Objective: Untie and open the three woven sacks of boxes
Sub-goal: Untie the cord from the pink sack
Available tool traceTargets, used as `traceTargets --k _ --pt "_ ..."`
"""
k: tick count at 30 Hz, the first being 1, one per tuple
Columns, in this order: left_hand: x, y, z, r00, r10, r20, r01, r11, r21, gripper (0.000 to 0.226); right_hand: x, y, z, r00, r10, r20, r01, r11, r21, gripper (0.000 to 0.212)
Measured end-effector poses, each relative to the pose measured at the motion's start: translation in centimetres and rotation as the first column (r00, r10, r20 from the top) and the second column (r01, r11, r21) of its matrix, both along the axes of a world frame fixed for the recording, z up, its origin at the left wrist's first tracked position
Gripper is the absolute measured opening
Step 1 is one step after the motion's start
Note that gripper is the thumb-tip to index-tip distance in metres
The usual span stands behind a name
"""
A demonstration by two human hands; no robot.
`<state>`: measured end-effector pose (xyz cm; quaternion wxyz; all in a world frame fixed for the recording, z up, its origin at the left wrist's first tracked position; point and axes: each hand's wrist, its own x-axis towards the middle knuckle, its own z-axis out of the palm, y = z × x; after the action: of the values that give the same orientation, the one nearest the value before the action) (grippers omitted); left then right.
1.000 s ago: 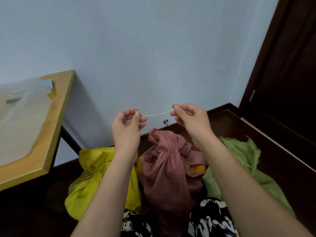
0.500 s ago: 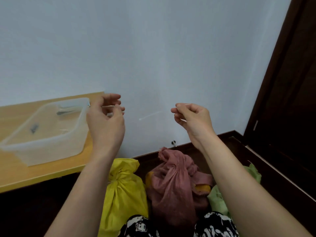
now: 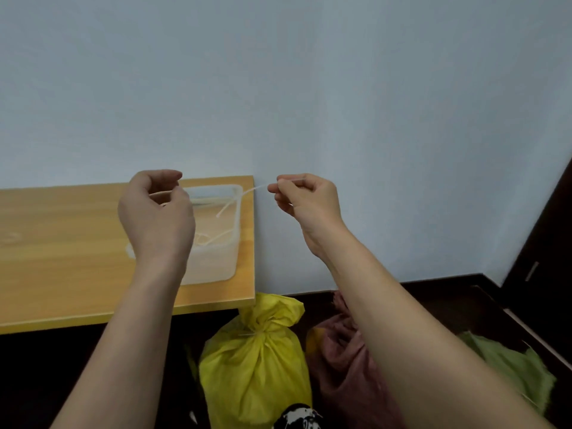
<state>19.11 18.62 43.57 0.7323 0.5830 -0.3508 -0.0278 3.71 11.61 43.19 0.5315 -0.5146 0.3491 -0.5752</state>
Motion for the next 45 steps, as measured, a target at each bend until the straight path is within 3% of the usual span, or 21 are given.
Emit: traceTargets --k 3,6,8,13,20,26,30,35,38,40,42,45 --pt "1.2 0.2 -0.1 1.000 0.030 -0.010 -0.030 1.000 0.003 0.021 3.0 -0.9 0.2 0.995 0.042 -0.085 -0.043 0.999 -0.004 0.009" --pt "1.7 0.2 -0.2 0.999 0.042 -0.019 -0.042 0.999 0.000 0.023 4.8 -1.8 -0.2 0.913 0.146 -0.380 -0.158 0.987 -0.001 0.045" --pt "1.8 0.2 -0.4 0.999 0.041 -0.017 -0.041 0.999 -0.005 0.024 4.8 -2.5 -0.5 0.857 0.102 -0.506 -0.129 0.992 -0.018 0.052" --pt "0.8 -0.8 -1.4 1.000 0.019 -0.006 -0.019 1.000 -0.014 0.025 1.8 -3.8 -2.6 0.886 0.001 -0.463 -0.008 1.000 -0.014 0.053" --pt "-5.5 -4.7 -3.9 0.980 -0.162 0.113 0.161 0.987 0.016 0.025 -4.9 -7.1 -8.1 0.894 -0.079 -0.442 0.154 0.979 0.134 0.042" --pt "-11.9 -9.5 -9.2 0.941 -0.311 0.131 0.292 0.945 0.147 0.023 -12.2 -10.9 -13.7 0.881 -0.146 -0.449 0.290 0.917 0.272 0.037" --pt "-15.1 -13.4 -16.1 0.892 -0.447 -0.065 0.441 0.832 0.336 0.025 -16.2 -13.6 -19.5 0.877 -0.179 -0.447 0.367 0.849 0.380 0.033" --pt "-17.9 -16.6 -25.6 0.734 -0.470 -0.491 0.679 0.513 0.525 0.017 -19.1 -15.3 -27.9 0.869 -0.164 -0.466 0.429 0.719 0.547 0.059" --pt "-18.7 -17.7 -29.5 0.642 -0.377 -0.668 0.760 0.429 0.489 0.021 -20.1 -15.7 -31.9 0.860 -0.221 -0.460 0.487 0.626 0.610 0.077" --pt "-18.9 -18.1 -31.4 0.550 -0.277 -0.788 0.807 0.420 0.415 0.026 -20.2 -15.6 -33.0 0.880 -0.327 -0.344 0.474 0.569 0.672 0.075" --pt "-19.1 -18.4 -32.6 0.391 -0.185 -0.902 0.865 0.409 0.291 0.037 -20.6 -15.8 -34.8 0.898 -0.380 -0.222 0.410 0.541 0.734 0.076" --pt "-19.3 -19.3 -33.2 0.246 -0.090 -0.965 0.903 0.383 0.194 0.046 -20.6 -16.0 -35.9 0.917 -0.399 -0.009 0.251 0.560 0.790 0.068"
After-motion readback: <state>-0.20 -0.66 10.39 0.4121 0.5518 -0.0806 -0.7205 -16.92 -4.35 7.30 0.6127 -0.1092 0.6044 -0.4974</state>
